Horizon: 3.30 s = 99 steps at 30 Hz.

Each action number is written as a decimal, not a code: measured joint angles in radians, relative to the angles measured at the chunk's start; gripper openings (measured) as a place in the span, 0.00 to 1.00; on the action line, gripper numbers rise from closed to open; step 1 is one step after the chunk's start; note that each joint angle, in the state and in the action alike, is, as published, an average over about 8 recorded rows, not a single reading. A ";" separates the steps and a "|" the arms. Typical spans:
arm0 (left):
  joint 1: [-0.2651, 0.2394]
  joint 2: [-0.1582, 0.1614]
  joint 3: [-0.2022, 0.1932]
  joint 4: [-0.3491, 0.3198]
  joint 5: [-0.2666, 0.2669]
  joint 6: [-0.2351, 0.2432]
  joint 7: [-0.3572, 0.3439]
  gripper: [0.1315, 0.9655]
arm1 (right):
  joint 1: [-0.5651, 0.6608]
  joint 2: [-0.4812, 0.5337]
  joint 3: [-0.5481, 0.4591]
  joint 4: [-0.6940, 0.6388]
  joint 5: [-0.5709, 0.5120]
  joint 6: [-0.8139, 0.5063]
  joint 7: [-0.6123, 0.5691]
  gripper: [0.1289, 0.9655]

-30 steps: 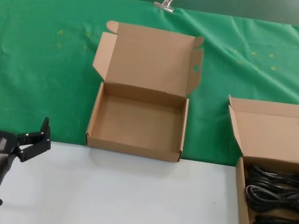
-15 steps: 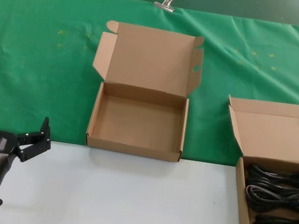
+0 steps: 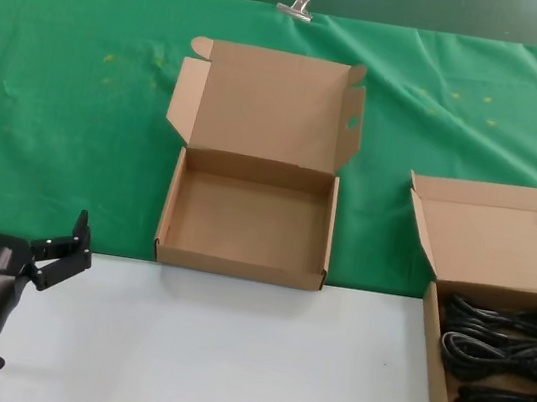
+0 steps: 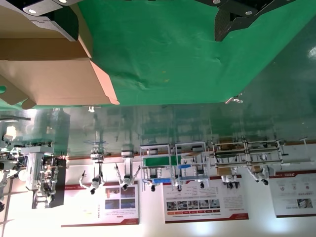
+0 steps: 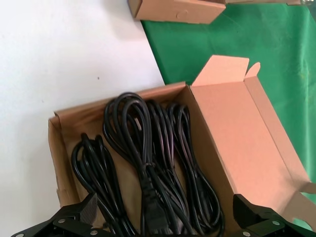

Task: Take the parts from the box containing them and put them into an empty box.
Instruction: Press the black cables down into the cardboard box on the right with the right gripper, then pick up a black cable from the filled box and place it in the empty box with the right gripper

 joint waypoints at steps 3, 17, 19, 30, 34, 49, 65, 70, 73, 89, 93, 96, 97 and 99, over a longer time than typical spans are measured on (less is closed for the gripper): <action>0.000 0.000 0.000 0.000 0.000 0.000 0.000 1.00 | 0.001 -0.014 0.012 -0.016 0.021 -0.020 -0.018 1.00; 0.000 0.000 0.000 0.000 0.000 0.000 0.000 1.00 | 0.061 -0.101 0.017 -0.145 0.084 -0.105 -0.098 0.99; 0.000 0.000 0.000 0.000 0.000 0.000 0.000 1.00 | 0.074 -0.113 0.013 -0.162 0.090 -0.116 -0.108 0.99; 0.000 0.000 0.000 0.000 0.000 0.000 0.000 1.00 | 0.125 -0.150 -0.016 -0.232 0.114 -0.158 -0.157 0.86; 0.000 0.000 0.000 0.000 0.000 0.000 0.000 1.00 | 0.140 -0.159 -0.026 -0.252 0.120 -0.166 -0.173 0.79; 0.000 0.000 0.000 0.000 0.000 0.000 0.000 1.00 | 0.149 -0.157 -0.056 -0.246 0.129 -0.168 -0.189 0.51; 0.000 0.000 0.000 0.000 0.000 0.000 0.000 1.00 | 0.150 -0.162 -0.070 -0.250 0.147 -0.159 -0.204 0.13; 0.000 0.000 0.000 0.000 0.000 0.000 0.000 1.00 | 0.155 -0.157 -0.071 -0.240 0.151 -0.159 -0.204 0.12; 0.000 0.000 0.000 0.000 0.000 0.000 0.000 1.00 | 0.158 -0.145 -0.067 -0.219 0.150 -0.160 -0.199 0.11; 0.000 0.000 0.000 0.000 0.000 0.000 0.000 1.00 | 0.184 -0.047 -0.005 -0.009 0.129 -0.198 -0.136 0.10; 0.000 0.000 0.000 0.000 0.000 0.000 0.000 1.00 | 0.206 -0.062 0.004 0.030 0.112 -0.218 -0.121 0.10; 0.000 0.000 0.000 0.000 0.000 0.000 0.000 1.00 | 0.228 -0.092 0.004 0.048 0.098 -0.236 -0.111 0.10; 0.000 0.000 0.000 0.000 0.000 0.000 0.000 1.00 | 0.236 -0.105 0.002 0.051 0.092 -0.242 -0.109 0.10; 0.000 0.000 0.000 0.000 0.000 0.000 0.000 1.00 | 0.254 -0.135 -0.003 0.054 0.081 -0.253 -0.104 0.10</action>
